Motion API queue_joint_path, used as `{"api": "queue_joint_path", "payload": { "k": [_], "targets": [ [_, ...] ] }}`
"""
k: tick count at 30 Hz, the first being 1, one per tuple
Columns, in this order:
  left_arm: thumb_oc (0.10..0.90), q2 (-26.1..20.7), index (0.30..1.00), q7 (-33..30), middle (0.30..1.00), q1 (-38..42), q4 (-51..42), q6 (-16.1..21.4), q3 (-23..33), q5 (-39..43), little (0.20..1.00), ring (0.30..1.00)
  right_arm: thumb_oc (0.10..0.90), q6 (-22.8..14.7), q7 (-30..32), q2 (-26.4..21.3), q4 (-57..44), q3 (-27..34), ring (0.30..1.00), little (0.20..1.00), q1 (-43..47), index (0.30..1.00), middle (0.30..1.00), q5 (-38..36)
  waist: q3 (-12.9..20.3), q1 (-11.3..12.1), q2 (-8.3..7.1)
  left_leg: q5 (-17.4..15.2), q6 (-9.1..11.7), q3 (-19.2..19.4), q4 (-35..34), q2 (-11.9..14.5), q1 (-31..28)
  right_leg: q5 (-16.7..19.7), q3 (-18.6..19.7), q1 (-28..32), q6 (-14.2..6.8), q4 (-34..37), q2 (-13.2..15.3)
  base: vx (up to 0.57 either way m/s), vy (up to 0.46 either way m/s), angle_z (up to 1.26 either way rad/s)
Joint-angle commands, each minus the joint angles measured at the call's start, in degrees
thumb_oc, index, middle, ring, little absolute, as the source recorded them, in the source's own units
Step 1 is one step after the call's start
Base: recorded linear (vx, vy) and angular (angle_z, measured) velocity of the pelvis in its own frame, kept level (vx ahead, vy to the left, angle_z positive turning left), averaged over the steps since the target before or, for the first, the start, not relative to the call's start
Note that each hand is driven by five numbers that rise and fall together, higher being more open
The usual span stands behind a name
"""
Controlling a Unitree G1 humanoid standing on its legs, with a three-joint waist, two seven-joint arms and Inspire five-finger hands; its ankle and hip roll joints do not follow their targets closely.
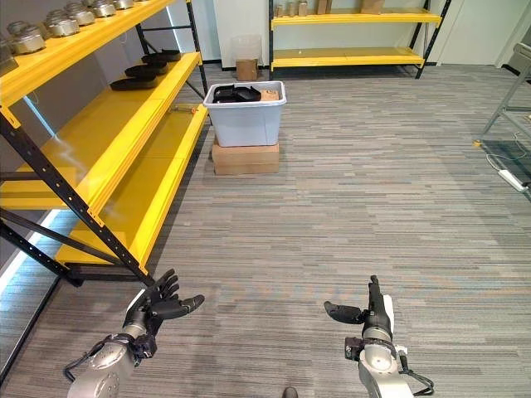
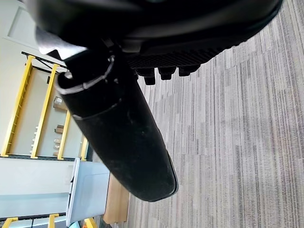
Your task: Move parts from the plastic box to the shelf.
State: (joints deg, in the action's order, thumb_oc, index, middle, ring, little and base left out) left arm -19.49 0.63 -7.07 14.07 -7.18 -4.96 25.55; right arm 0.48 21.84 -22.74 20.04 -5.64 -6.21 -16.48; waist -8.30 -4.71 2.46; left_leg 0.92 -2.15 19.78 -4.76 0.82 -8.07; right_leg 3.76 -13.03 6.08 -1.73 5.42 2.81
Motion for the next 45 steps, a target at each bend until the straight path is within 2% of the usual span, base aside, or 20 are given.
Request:
{"api": "queue_joint_path", "payload": {
  "k": [1,11,14,25,30,32,33,34,35,36,38,40,41,42,44,45],
  "targets": [
    [0.900,-3.4,1.000,1.7,1.000,6.5,-2.5,2.3,-0.7,-2.3,1.000,1.000,0.900,-6.5,1.6,-0.1,-5.1,3.7,1.000,1.000,5.5,1.000,1.000,-0.5,2.7,-0.7,-2.29,-4.6,3.1,-3.2,-0.2,3.9,-1.5,-2.9,0.6,2.3,-4.0,-0.5,3.8,0.00,0.000,0.00],
    [0.900,-4.4,1.000,2.5,1.000,8.1,-3.8,1.4,-2.0,-1.9,1.000,1.000,0.900,-7.0,0.7,-0.5,-5.2,3.3,1.000,1.000,5.7,1.000,1.000,-0.2,2.6,-1.3,-1.82,-4.8,2.9,-2.8,-0.2,3.6,-1.8,-2.9,1.2,2.2,-4.0,-0.5,3.7,0.00,0.003,0.00],
    [0.900,-4.6,1.000,3.3,1.000,8.1,-3.7,2.3,-2.1,-1.4,1.000,1.000,0.900,-7.3,0.0,-0.5,-5.3,3.2,1.000,1.000,5.4,1.000,1.000,0.2,2.6,-1.5,-1.74,-4.8,2.9,-2.8,-0.2,3.5,-1.8,-2.9,1.3,2.1,-4.1,-0.6,3.8,0.00,0.010,-0.01],
    [0.900,-5.1,1.000,3.8,1.000,7.3,-4.4,2.1,-0.8,-1.9,1.000,1.000,0.900,-7.5,-3.2,-0.1,-6.3,1.8,1.000,1.000,5.7,1.000,1.000,0.0,2.4,-0.7,-1.65,-5.2,2.1,-4.0,-0.2,2.5,-2.0,-3.3,1.5,2.1,-4.3,-1.5,4.4,0.02,0.052,0.00],
    [0.900,-6.3,1.000,5.6,1.000,8.5,-5.2,1.6,-1.5,-3.5,1.000,1.000,0.900,-7.9,-1.6,-0.3,-6.0,2.1,1.000,1.000,7.2,1.000,1.000,-0.5,0.7,-0.1,-1.29,-6.1,-0.2,-5.5,2.3,1.3,-0.3,-5.6,1.8,-1.0,-4.4,-10.4,5.9,-0.02,0.172,-0.03],
    [0.900,-6.9,1.000,5.5,1.000,9.2,-5.2,1.5,-2.0,-2.8,1.000,1.000,0.900,-8.1,-1.0,-0.3,-5.7,2.3,1.000,1.000,8.0,1.000,1.000,-0.7,0.0,0.2,-1.03,-6.2,-1.5,-5.9,2.3,0.3,0.1,-5.0,1.0,-3.2,-4.4,-15.5,6.8,-0.03,0.239,-0.06],
    [0.900,-7.1,1.000,5.4,1.000,9.8,-5.2,1.6,-2.2,-2.6,1.000,1.000,0.900,-8.3,-0.8,-0.1,-5.9,2.5,1.000,1.000,8.6,1.000,1.000,-1.0,-0.4,0.5,-0.73,-6.3,-2.5,-5.6,2.0,-0.5,0.3,-3.7,-0.5,-5.6,-4.6,-21.6,7.9,0.04,0.259,-0.09],
    [0.900,-7.1,1.000,5.1,1.000,9.8,-5.2,1.6,-2.3,-2.4,1.000,1.000,0.900,-8.4,-1.0,0.0,-5.9,2.5,1.000,1.000,8.6,1.000,1.000,-0.9,-0.5,0.6,-0.63,-7.3,-2.6,-6.2,1.7,-0.9,-0.3,-3.9,-0.4,-6.3,-5.5,-24.5,8.5,0.05,0.309,-0.16],
    [0.900,-6.9,1.000,4.4,1.000,9.8,-5.1,2.2,-2.2,-2.4,1.000,1.000,0.900,-9.0,-1.9,0.4,-5.7,2.4,1.000,1.000,8.9,1.000,1.000,-0.5,-1.3,1.2,-0.37,-7.7,-3.1,-5.4,1.4,-1.5,-0.6,-1.8,-2.0,-9.8,-6.1,-31.0,10.3,0.10,0.227,-0.35],
    [0.900,-6.8,1.000,4.0,1.000,9.3,-5.5,2.5,-1.9,-2.1,1.000,1.000,0.900,-9.3,-3.2,0.4,-5.7,2.4,1.000,1.000,9.3,1.000,1.000,0.0,-1.8,1.5,-0.39,-7.9,-3.1,-4.7,1.2,-1.8,-1.1,-1.5,-3.7,-10.9,-6.1,-31.1,10.5,0.07,0.174,-0.57],
    [0.900,-6.6,1.000,3.6,1.000,9.0,-6.2,2.4,-1.7,-1.5,1.000,1.000,0.900,-9.4,-3.9,0.3,-5.7,2.3,1.000,1.000,9.7,1.000,1.000,0.5,-2.3,1.3,-0.57,-8.4,-2.9,-5.2,1.4,-2.1,-1.6,-1.6,-3.6,-12.3,-6.0,-28.7,8.9,0.10,0.015,-0.48],
    [0.900,-6.7,1.000,4.2,1.000,9.0,-6.6,2.4,-1.7,-1.4,1.000,1.000,0.900,-9.1,-4.2,-0.2,-6.0,2.6,1.000,1.000,9.6,1.000,1.000,1.2,-2.9,0.1,-0.88,-9.0,-2.8,-7.6,1.7,-2.6,-2.3,-1.8,-0.7,-14.4,-5.8,-22.0,5.4,0.17,-0.102,-0.21],
    [0.900,-6.5,1.000,5.0,1.000,9.2,-6.8,2.1,-1.9,-0.9,1.000,1.000,0.900,-9.2,-4.2,-0.6,-6.4,3.1,1.000,1.000,9.3,1.000,1.000,1.7,-3.2,-0.9,-1.37,-8.5,-2.6,-9.3,1.9,-2.9,-2.3,0.3,0.9,-15.5,-5.0,-14.3,3.7,0.22,-0.162,-0.05],
    [0.900,-6.3,1.000,5.3,1.000,9.2,-6.7,2.2,-2.1,-0.5,1.000,1.000,0.900,-9.2,-4.1,-0.7,-6.5,3.2,1.000,1.000,9.2,1.000,1.000,1.5,-3.3,-1.1,-1.52,-8.6,-2.6,-10.0,1.8,-3.0,-2.7,1.4,1.4,-16.0,-5.3,-12.1,3.7,0.31,-0.213,0.37],
    [0.900,-5.4,1.000,6.6,1.000,8.3,-6.1,3.0,-3.4,-0.6,1.000,1.000,0.900,-9.6,-3.1,-0.2,-6.6,3.9,1.000,1.000,8.4,1.000,1.000,2.0,-3.5,-1.9,-2.00,-9.5,-2.3,-12.3,1.4,-3.3,-4.9,6.1,4.6,-19.0,-6.8,-4.4,3.4,0.49,-0.263,0.55],
    [0.900,-5.2,1.000,6.7,1.000,7.8,-6.0,3.5,-4.0,-1.8,1.000,1.000,0.900,-9.8,-2.9,0.0,-6.5,4.1,1.000,1.000,8.0,1.000,1.000,2.0,-3.5,-2.3,-2.00,-9.9,-2.4,-13.0,1.5,-3.3,-5.4,6.5,5.8,-19.2,-7.0,-4.0,3.1,0.40,-0.208,0.38]
  ]
}}
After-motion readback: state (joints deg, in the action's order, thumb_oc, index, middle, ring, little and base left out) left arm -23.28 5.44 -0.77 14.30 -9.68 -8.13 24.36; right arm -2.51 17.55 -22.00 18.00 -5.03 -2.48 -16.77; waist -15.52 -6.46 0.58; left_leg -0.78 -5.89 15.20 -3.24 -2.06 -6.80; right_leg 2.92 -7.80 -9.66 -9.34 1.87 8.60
